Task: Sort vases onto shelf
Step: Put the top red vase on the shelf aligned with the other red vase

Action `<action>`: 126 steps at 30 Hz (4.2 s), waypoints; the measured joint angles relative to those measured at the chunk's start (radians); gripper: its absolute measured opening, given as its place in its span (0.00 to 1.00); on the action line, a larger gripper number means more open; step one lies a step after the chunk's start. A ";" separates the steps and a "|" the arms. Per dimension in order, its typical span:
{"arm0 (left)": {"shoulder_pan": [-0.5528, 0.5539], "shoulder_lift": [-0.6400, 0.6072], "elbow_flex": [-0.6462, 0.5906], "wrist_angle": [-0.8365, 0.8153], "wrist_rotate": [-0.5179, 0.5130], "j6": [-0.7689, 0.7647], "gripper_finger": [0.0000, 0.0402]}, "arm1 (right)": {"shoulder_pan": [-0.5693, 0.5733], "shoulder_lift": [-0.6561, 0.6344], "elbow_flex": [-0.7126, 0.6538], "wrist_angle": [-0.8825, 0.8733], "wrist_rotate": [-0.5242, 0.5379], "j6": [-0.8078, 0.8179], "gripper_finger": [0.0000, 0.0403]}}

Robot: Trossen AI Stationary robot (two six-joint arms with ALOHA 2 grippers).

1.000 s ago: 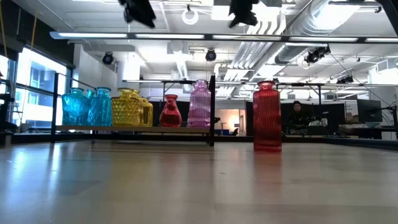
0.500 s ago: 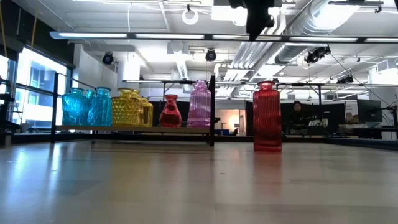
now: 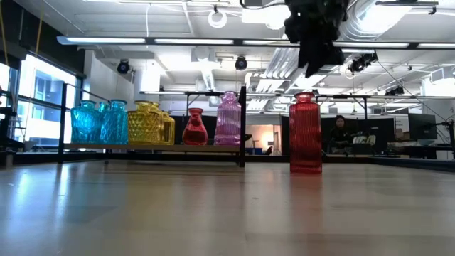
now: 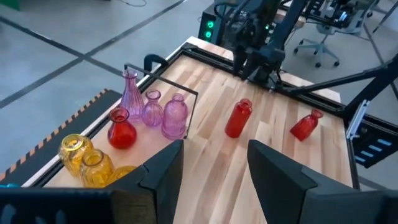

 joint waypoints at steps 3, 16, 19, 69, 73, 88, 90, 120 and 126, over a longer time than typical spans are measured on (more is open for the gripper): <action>0.000 0.002 0.000 0.001 -0.001 0.018 0.42 | 0.012 0.002 -0.043 0.003 -0.009 0.034 0.36; 0.000 0.003 0.000 0.001 -0.019 0.024 0.42 | 0.085 0.028 -0.059 0.067 -0.067 0.095 0.36; 0.000 0.003 0.000 -0.006 -0.019 0.024 0.42 | 0.096 0.032 -0.059 0.068 -0.067 0.106 0.36; 0.000 0.003 0.000 -0.013 -0.019 0.033 0.42 | 0.098 0.128 -0.047 0.063 -0.061 0.115 0.36; 0.001 0.003 -0.001 -0.013 -0.019 0.033 0.42 | 0.099 0.147 -0.047 0.048 -0.056 0.113 0.36; 0.000 0.003 0.000 -0.013 -0.019 0.033 0.42 | 0.121 0.218 -0.043 0.052 -0.048 0.087 0.26; 0.001 0.003 -0.001 -0.013 -0.019 0.033 0.42 | 0.121 0.219 -0.043 0.051 -0.043 0.083 0.19; 0.001 0.003 -0.001 -0.026 -0.092 -0.020 0.42 | 0.143 0.513 0.700 -0.064 -0.111 -0.103 0.01; 0.001 0.003 -0.001 -0.095 -0.092 -0.010 0.42 | 0.099 0.734 1.015 -0.151 -0.107 -0.178 0.01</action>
